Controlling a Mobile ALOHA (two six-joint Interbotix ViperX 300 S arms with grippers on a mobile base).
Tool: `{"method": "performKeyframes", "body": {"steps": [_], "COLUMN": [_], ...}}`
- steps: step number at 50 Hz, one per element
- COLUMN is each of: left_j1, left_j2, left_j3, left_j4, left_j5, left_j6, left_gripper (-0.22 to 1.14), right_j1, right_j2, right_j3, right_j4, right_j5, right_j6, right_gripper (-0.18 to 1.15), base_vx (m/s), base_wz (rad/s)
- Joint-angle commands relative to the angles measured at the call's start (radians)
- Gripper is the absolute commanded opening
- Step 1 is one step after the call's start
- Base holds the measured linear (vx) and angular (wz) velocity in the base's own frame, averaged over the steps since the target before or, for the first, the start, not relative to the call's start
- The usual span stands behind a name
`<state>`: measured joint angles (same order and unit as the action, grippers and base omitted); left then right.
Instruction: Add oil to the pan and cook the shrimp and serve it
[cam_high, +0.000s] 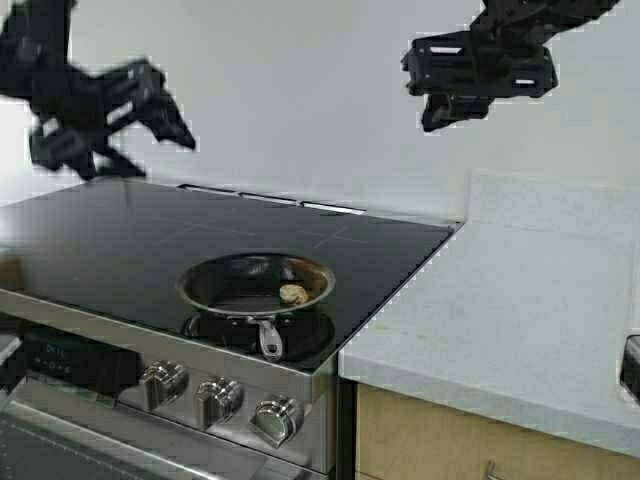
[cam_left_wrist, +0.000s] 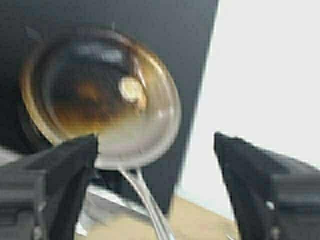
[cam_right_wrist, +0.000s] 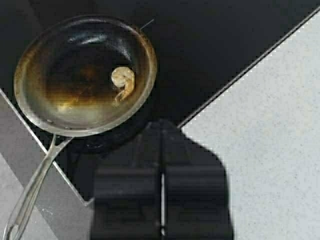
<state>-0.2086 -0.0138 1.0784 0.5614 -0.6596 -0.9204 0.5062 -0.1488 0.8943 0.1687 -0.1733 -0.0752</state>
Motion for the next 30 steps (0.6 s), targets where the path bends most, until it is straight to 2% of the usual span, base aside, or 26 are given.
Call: {"method": "performKeyframes", "body": {"steps": [1, 10, 17, 25, 30], "left_j1": [0.000, 0.000, 0.000, -0.028, -0.081], "left_j2": [0.160, 0.428, 0.607, 0.729, 0.779], "left_j3": [0.020, 0.028, 0.023, 0.002, -0.040], "left_j4": [-0.012, -0.018, -0.021, -0.035, -0.055], "left_j5": [-0.178, -0.488, -0.647, -0.735, -0.752], "left_j6": [-0.014, -0.018, -0.020, -0.023, -0.048], "left_gripper": [1.01, 1.01, 1.01, 1.01, 1.01], "right_j1": [0.002, 0.002, 0.002, 0.002, 0.002], "right_j2": [-0.014, -0.014, -0.015, -0.015, -0.015], "right_j3": [-0.023, -0.026, -0.028, -0.034, -0.038], "right_j4": [0.002, 0.002, 0.002, 0.002, 0.002], "right_j5": [-0.003, 0.000, 0.003, 0.009, 0.011], "right_j6": [0.002, 0.002, 0.002, 0.002, 0.000], "right_gripper": [0.06, 0.06, 0.06, 0.06, 0.06], "base_vx": [0.00, 0.00, 0.00, 0.00, 0.00], "base_wz": [0.00, 0.00, 0.00, 0.00, 0.00]}}
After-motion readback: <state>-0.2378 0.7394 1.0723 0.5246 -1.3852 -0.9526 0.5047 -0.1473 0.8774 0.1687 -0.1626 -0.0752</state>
